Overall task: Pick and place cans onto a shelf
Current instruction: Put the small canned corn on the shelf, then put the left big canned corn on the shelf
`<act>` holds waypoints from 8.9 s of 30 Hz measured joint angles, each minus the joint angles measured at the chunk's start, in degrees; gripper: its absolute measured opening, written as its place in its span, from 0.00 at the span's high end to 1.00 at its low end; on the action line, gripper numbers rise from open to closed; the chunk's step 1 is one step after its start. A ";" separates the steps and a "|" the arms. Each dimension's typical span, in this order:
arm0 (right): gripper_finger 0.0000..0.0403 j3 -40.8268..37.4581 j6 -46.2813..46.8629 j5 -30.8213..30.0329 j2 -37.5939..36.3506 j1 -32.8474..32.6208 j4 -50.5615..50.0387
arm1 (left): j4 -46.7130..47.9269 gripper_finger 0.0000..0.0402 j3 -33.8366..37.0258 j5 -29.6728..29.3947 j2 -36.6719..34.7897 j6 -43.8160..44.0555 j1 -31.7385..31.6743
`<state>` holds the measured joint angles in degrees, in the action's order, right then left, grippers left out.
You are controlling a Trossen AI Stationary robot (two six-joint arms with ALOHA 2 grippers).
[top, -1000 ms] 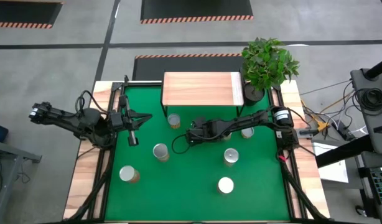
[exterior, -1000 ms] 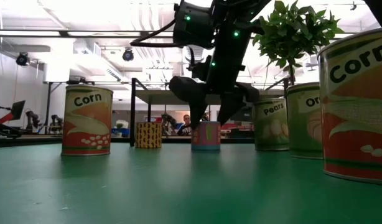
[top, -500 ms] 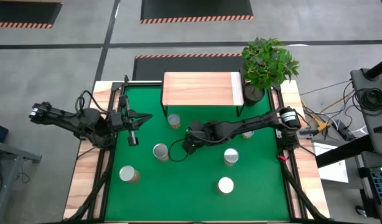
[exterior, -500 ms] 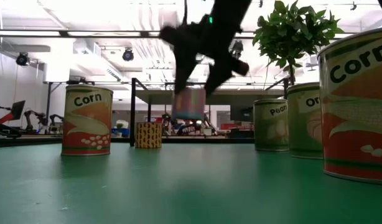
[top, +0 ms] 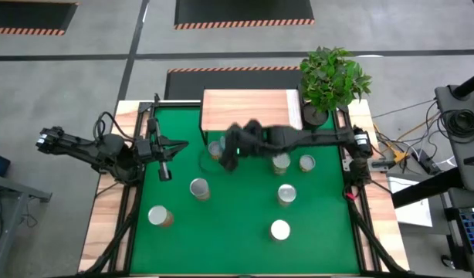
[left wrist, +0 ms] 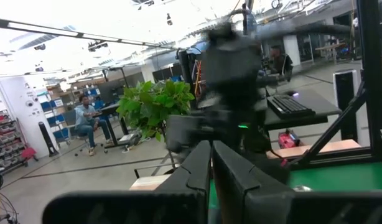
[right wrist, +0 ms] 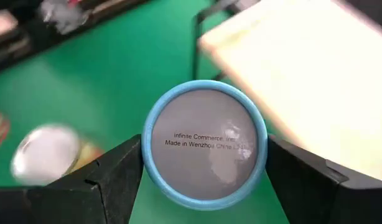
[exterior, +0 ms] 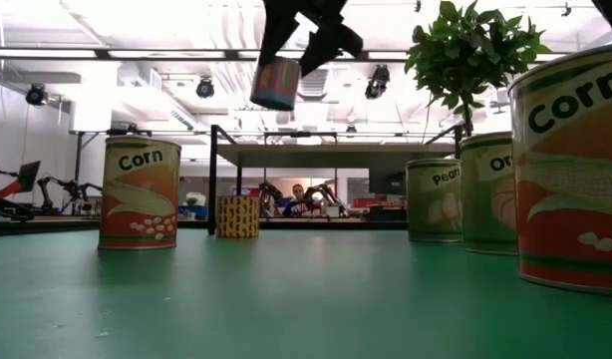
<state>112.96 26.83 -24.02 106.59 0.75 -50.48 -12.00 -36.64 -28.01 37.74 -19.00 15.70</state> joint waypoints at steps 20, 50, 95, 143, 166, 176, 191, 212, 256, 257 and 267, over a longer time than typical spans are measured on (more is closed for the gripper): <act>0.25 -5.33 -9.54 -0.19 0.35 12.42 0.46 | 0.23 1.00 0.00 0.00 0.04 -1.05 0.00; 0.92 4.36 -30.13 7.97 0.04 14.37 -7.01 | 0.27 1.00 0.00 -0.02 0.04 -1.51 0.00; 0.98 -9.09 -41.15 7.45 0.24 25.29 12.91 | 0.25 1.00 0.00 -0.02 0.04 -1.95 -0.01; 0.98 -10.68 -32.51 -1.21 -18.07 12.32 -2.06 | -0.88 1.00 0.01 -0.04 0.04 -2.12 -0.01; 0.98 -60.31 -20.18 -8.03 -36.84 -22.81 35.16 | -14.71 1.00 0.02 3.15 13.25 9.74 0.00; 0.98 -63.62 -23.54 -8.13 -43.65 -22.88 36.33 | 23.81 1.00 -13.52 -3.36 26.25 37.79 -0.56; 0.98 -64.37 -28.73 -8.04 -46.82 -22.88 37.53 | 85.26 1.00 -49.11 8.41 58.98 55.70 -2.97; 0.98 -64.50 -26.49 -7.05 -46.51 -23.14 32.20 | 92.36 0.22 -50.22 18.52 61.57 83.86 -0.67; 0.98 -64.50 -27.74 -7.08 -46.62 -23.12 32.21 | 81.39 0.23 -42.47 15.51 61.48 81.59 2.35; 0.98 -64.48 -27.58 -7.08 -46.62 -23.12 31.97 | 82.45 0.21 -44.48 15.40 61.48 80.53 2.26; 0.98 -64.47 -26.77 -7.10 -46.62 -23.12 30.56 | 91.16 0.20 -68.00 13.01 61.51 60.87 -5.49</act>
<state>48.49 0.06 -31.11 59.96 -22.37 -19.92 79.16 -104.64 -15.00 99.24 41.87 10.22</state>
